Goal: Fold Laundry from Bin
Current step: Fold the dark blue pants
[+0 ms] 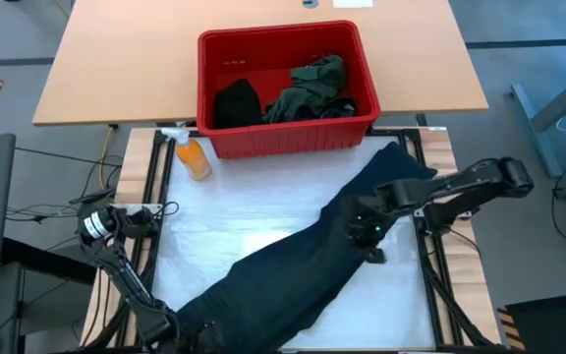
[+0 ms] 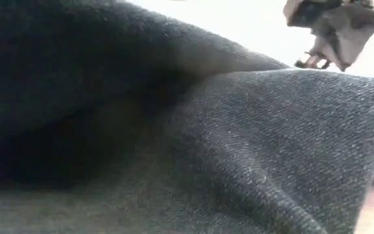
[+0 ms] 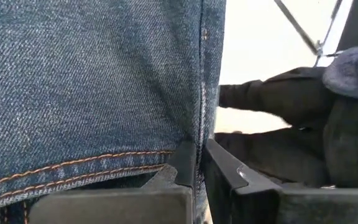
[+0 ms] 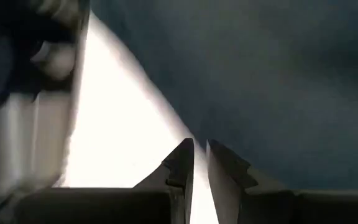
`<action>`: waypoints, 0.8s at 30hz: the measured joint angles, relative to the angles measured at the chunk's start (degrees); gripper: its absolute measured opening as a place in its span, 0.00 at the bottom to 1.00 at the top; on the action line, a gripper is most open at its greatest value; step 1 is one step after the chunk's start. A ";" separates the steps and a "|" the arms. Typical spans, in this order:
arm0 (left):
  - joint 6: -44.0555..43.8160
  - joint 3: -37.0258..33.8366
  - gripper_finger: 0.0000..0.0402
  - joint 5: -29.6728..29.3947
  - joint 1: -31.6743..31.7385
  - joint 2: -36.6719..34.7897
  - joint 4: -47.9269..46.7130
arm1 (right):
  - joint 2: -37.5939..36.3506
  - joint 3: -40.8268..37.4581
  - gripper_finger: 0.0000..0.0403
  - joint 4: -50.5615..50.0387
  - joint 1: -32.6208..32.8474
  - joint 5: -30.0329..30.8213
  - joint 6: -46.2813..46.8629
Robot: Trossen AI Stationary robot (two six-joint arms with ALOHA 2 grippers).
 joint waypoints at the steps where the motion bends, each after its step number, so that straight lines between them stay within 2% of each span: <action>1: 0.63 0.00 0.00 0.44 0.01 0.00 -0.14 | -0.17 -0.74 0.18 4.35 -0.03 5.39 0.79; 3: 1.68 -0.06 0.00 1.21 0.17 0.00 -0.05 | 0.95 -2.29 0.18 12.16 -1.05 10.81 1.54; 5: 1.97 -0.31 0.00 1.79 0.42 0.00 0.10 | 3.41 -3.36 0.18 16.16 -2.75 10.27 1.79; 10: -0.32 -0.33 0.04 1.92 0.50 0.00 0.68 | 11.33 -5.11 0.18 15.02 -4.49 6.85 1.44; 15: -3.95 -0.37 0.19 7.55 0.61 0.00 3.25 | 17.49 -5.37 0.17 11.39 -4.54 8.91 -0.50; 19: -3.59 -0.39 0.33 12.33 0.48 -1.42 4.04 | 18.20 -5.09 0.17 7.35 -5.43 9.32 -1.83; 22: -0.25 -0.37 0.41 11.88 0.48 -4.73 3.37 | 15.74 -4.37 0.17 5.56 -5.94 9.49 -3.08; 24: 1.40 -0.39 0.45 8.79 0.44 -7.68 0.36 | 13.04 -3.34 0.17 5.35 -6.50 9.68 -3.97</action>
